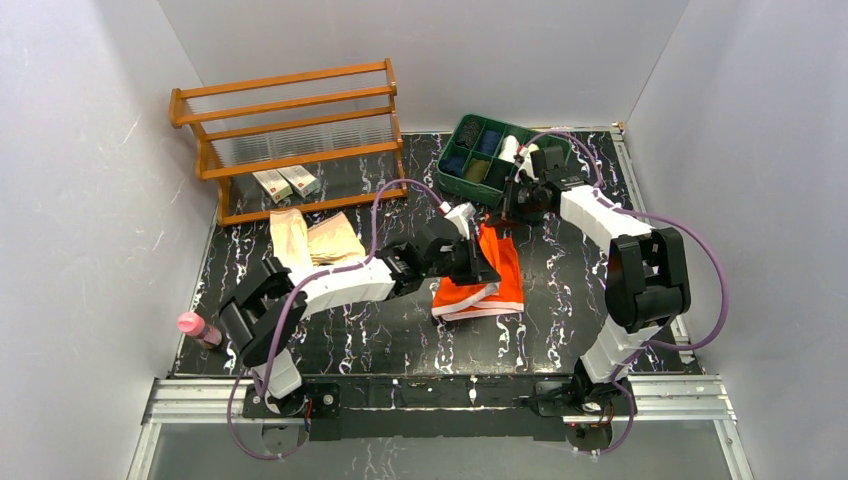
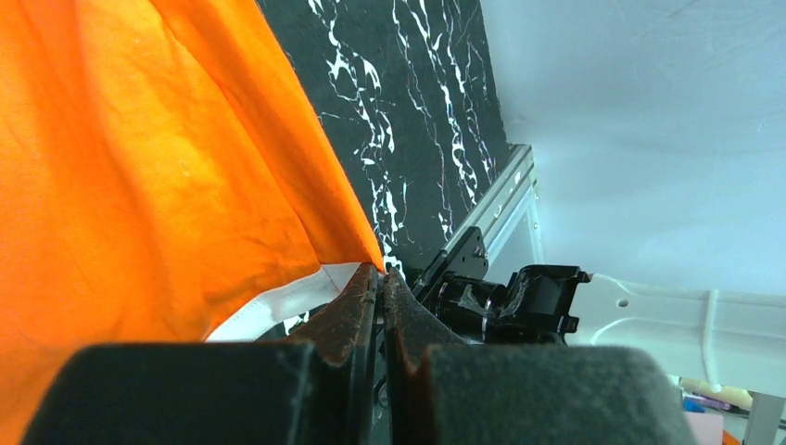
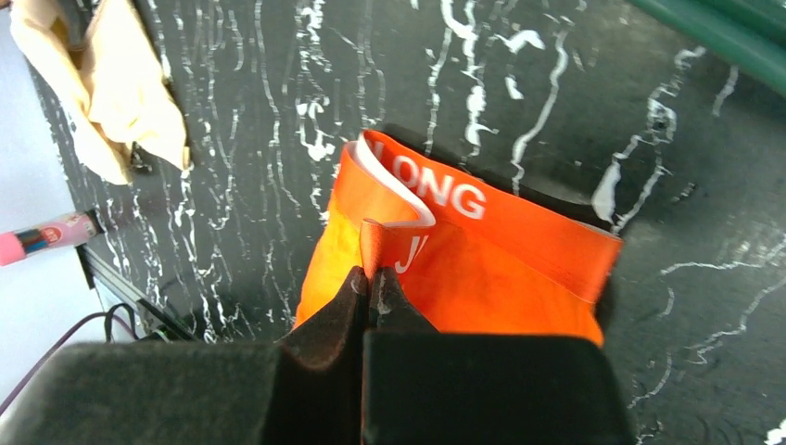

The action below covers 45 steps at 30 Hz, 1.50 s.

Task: Roll the underwear
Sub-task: Fold the underwear at the center of the board.

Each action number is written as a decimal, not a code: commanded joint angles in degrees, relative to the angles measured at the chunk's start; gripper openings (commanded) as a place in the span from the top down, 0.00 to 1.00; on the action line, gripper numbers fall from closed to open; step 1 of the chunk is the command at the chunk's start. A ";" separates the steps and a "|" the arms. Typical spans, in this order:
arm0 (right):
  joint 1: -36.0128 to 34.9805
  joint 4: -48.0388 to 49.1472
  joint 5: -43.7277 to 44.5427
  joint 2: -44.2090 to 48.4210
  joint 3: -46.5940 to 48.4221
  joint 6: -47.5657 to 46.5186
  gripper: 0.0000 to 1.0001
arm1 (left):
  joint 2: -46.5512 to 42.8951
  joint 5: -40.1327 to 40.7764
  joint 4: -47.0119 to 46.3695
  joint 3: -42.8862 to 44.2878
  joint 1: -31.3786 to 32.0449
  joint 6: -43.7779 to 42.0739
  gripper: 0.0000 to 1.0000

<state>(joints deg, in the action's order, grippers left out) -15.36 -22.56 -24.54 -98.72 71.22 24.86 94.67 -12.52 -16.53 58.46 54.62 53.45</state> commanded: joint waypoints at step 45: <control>2.55 -1.14 15.95 19.73 -25.88 4.62 0.28 | -7.03 19.70 19.38 -6.47 -0.02 -11.98 0.03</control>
<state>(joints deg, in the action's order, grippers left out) -13.08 -23.94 -6.91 -81.46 49.93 26.83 89.44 -2.43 -8.20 56.26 56.78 44.86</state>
